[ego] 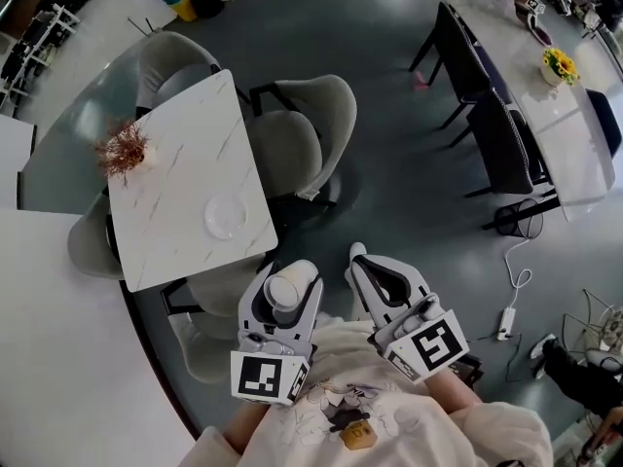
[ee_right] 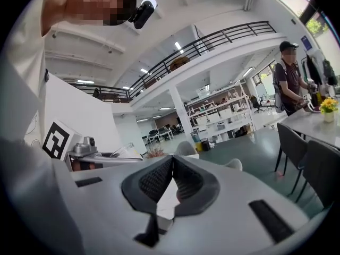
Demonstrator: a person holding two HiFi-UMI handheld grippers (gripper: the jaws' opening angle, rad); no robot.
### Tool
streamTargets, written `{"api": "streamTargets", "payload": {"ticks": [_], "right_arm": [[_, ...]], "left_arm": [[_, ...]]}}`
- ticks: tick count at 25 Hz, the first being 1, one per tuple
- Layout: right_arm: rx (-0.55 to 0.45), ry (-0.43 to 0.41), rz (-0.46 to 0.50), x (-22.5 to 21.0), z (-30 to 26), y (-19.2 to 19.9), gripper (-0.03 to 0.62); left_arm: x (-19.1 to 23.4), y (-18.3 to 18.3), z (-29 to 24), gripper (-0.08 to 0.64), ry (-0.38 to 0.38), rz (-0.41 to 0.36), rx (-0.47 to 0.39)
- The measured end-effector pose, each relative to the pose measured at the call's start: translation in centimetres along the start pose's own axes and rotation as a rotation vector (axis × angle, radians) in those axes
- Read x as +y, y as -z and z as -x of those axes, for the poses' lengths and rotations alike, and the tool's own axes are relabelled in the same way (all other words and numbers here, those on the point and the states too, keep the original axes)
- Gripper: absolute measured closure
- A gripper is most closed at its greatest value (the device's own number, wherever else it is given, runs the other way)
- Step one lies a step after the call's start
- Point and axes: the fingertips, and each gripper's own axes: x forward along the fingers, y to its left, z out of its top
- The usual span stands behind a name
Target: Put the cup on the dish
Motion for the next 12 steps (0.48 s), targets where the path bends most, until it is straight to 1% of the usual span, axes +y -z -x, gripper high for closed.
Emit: {"api": "streamTargets", "payload": {"ticks": [2,6,12], "right_arm": [[-0.009,-0.001,-0.012,-2.0,-0.8,-0.8,0.588],[-0.008,-0.012,-0.04,-5.1,-1.9,-1.5,0.588],[0.003,-0.031,-0.035,-7.6,-3.2,-2.3,0.588]], "left_arm": [[-0.3,-1.1,-1.9,0.295,-0.006,-0.001,-0.002],[0.0,-1.2,-4.8,0.295,-0.028,-0.033,0.042],[0.6,-2.1,-7.2,0.296,-0.067,-0.01,0.037]]}}
